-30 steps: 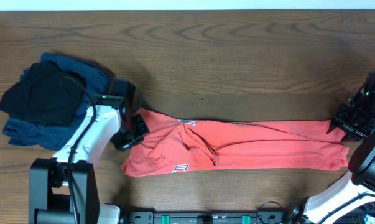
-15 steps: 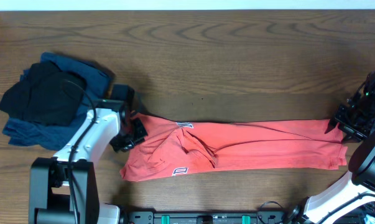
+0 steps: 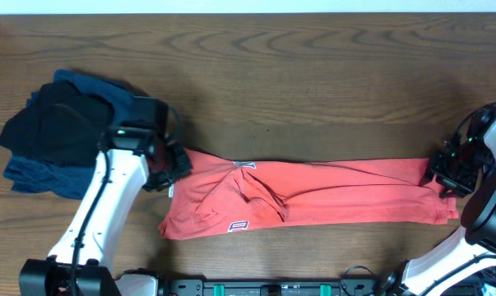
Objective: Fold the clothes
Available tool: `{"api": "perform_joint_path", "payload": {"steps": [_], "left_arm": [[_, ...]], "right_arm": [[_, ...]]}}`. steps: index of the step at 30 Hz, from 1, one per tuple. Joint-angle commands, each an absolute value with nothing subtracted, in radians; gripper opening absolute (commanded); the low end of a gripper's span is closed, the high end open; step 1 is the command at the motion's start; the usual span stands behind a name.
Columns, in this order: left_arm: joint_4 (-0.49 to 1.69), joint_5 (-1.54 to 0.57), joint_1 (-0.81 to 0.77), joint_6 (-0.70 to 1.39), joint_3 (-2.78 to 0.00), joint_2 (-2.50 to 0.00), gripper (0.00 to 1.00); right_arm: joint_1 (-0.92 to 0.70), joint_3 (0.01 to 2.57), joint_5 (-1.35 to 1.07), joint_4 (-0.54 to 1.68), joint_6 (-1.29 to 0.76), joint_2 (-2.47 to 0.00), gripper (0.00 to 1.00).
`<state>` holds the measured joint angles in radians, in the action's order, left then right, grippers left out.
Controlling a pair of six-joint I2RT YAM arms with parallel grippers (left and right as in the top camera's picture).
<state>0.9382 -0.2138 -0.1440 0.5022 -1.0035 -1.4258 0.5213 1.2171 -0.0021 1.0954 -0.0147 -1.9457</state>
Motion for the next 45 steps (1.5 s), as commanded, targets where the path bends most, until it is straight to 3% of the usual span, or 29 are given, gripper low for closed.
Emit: {"api": "perform_joint_path", "payload": {"steps": [1, 17, 20, 36, 38, 41, 45], "left_arm": [[0.933, -0.305, -0.226, 0.452, -1.002, -1.425, 0.34], [0.771, -0.347, -0.613, 0.401, -0.909, -1.425, 0.33], [0.696, -0.353, -0.674, 0.447, -0.894, -1.431, 0.38], [0.442, -0.43, -0.767, 0.624, -0.892, -1.639, 0.37], [0.413, -0.43, -0.767, 0.623, -0.892, -1.642, 0.31], [0.358, -0.431, -0.764, 0.624, -0.893, -1.642, 0.09], [0.25, -0.461, -0.749, 0.623, -0.899, -1.642, 0.06]], "right_arm": [[0.524, 1.202, 0.049, 1.078, 0.009, -1.941, 0.53], [0.523, 1.359, 0.018, 1.189, 0.001, -1.837, 0.52], [0.523, 1.359, 0.018, 1.184, 0.001, -1.79, 0.53], [0.523, 1.359, -0.006, 1.183, -0.006, -1.761, 0.53], [0.523, 1.359, -0.009, 1.182, -0.006, -1.761, 0.53], [0.523, 1.359, -0.009, 1.182, -0.007, -1.761, 0.53], [0.523, 1.359, -0.009, 1.181, -0.007, -1.761, 0.53]]}}
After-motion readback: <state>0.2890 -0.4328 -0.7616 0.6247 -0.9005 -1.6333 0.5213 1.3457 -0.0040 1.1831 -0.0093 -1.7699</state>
